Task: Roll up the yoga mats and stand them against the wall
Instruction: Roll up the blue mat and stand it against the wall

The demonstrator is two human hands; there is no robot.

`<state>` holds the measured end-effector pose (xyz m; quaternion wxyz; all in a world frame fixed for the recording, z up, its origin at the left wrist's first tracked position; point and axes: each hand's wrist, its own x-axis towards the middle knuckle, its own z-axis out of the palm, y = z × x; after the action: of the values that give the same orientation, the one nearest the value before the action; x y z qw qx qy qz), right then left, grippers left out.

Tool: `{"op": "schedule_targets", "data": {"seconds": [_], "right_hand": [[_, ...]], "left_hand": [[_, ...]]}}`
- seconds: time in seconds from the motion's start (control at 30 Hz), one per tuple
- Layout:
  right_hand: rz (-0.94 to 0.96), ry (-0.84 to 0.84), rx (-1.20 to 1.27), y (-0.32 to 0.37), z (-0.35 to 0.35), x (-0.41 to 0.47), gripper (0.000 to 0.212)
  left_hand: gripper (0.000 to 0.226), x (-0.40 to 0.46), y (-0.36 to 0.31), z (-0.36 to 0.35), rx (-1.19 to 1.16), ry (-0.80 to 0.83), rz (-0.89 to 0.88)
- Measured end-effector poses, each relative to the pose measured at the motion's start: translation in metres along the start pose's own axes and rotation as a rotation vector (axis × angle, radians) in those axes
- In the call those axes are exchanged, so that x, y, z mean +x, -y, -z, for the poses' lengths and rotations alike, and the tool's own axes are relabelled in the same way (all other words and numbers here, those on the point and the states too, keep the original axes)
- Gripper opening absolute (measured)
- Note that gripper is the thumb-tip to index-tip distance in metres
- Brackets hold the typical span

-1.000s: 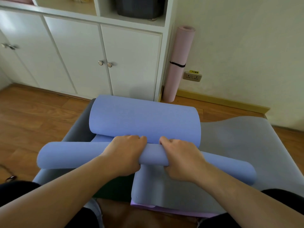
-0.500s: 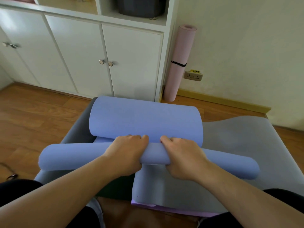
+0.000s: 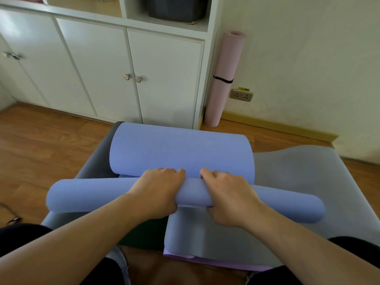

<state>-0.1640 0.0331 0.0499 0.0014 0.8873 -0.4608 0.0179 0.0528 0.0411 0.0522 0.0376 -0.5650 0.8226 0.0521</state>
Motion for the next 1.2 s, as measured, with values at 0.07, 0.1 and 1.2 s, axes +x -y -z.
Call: {"op": "schedule_targets", "data": {"seconds": [0.07, 0.1, 1.2], "right_hand": [[0.034, -0.031, -0.067, 0.001, -0.002, 0.0, 0.065], [0.04, -0.03, -0.097, 0.002, -0.002, 0.0, 0.067], [0.025, 0.023, -0.072, -0.001, -0.001, 0.001, 0.046]], "left_hand": [[0.039, 0.001, 0.006, 0.005, -0.054, 0.05, 0.016], [0.04, 0.002, 0.008, 0.007, -0.074, 0.072, 0.02], [0.051, -0.003, 0.004, 0.007, -0.067, 0.086, 0.02]]}}
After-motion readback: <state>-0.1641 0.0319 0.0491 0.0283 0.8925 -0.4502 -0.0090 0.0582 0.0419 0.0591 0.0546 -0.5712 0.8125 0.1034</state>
